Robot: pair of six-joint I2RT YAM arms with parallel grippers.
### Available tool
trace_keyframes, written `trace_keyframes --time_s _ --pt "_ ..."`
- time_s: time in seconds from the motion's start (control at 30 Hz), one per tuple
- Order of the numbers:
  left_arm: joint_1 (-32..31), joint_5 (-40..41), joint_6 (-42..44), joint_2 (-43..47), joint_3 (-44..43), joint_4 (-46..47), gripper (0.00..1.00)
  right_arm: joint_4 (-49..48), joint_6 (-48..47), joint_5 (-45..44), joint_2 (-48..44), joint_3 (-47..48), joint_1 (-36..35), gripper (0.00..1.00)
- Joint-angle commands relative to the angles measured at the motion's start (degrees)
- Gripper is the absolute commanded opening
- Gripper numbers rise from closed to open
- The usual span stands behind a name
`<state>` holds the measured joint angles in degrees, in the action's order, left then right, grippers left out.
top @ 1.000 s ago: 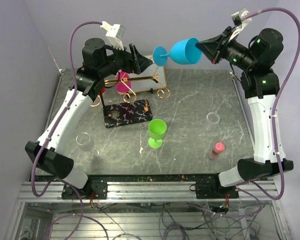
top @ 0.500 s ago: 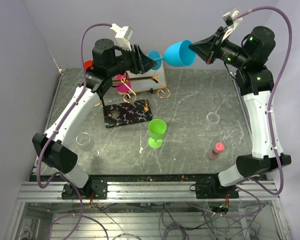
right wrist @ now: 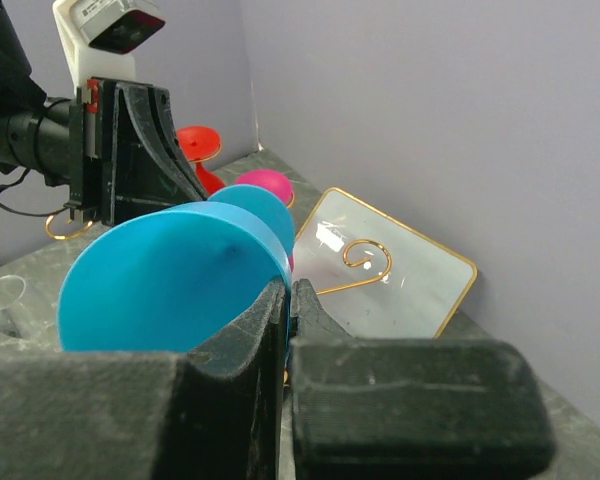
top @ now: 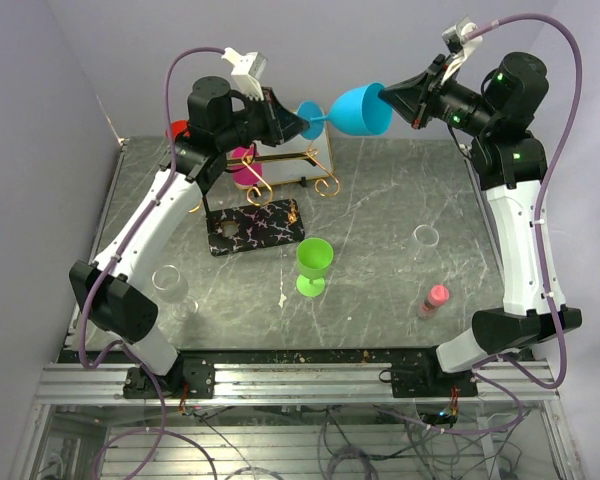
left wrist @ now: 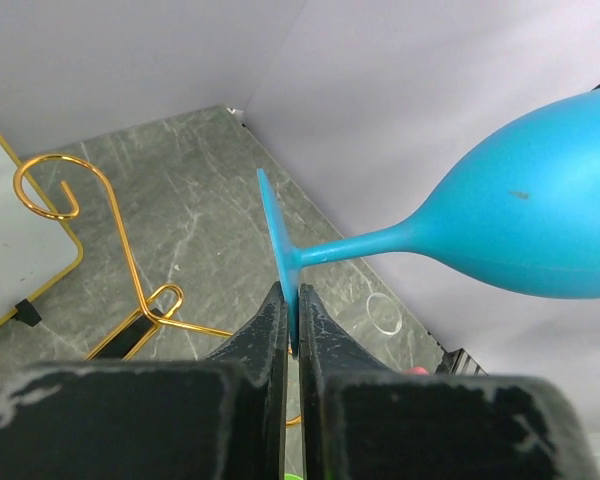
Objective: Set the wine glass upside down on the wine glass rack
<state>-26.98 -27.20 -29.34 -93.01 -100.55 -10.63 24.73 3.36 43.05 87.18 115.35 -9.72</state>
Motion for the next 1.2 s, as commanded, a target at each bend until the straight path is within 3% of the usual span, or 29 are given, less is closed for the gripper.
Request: trace_keyframes --time_s 0.0,0.1,0.43,0.5,0.57,0.77,0.93,1.17 --pt "-0.5 -2.9 -0.3 1.2 -1.0 3.2 0.07 -0.6 -1.2 -0.1 -0.7 -0.2 -0.4 0.0" --pt "-0.3 -3.5 -0.9 2.2 -0.1 4.1 0.07 -0.2 -2.6 -0.1 -1.6 -1.0 -0.5 0.01" --pt "3.2 -5.2 -2.9 4.5 2.2 6.9 0.07 2.5 -6.5 -1.8 -3.4 -2.4 -0.5 0.43" --pt "4.1 -5.1 -2.7 4.9 2.2 6.6 0.07 4.0 -8.3 -2.7 -3.6 -1.5 -0.4 0.58" --pt "5.0 -5.0 -2.4 5.5 2.4 6.4 0.07 5.4 -10.1 -4.5 -3.9 -0.5 -0.4 0.65" --pt "10.9 -3.5 1.5 8.4 3.1 3.8 0.07 9.5 -15.6 -11.3 -5.5 0.0 -0.4 0.75" --pt "14.9 0.8 13.1 10.7 0.5 -2.8 0.07 10.0 -18.3 -18.0 -7.1 -3.0 -0.3 0.77" --pt "15.1 13.4 42.0 15.4 -4.3 -17.4 0.07 9.4 -22.9 -20.7 -7.1 -11.5 -0.4 0.77"
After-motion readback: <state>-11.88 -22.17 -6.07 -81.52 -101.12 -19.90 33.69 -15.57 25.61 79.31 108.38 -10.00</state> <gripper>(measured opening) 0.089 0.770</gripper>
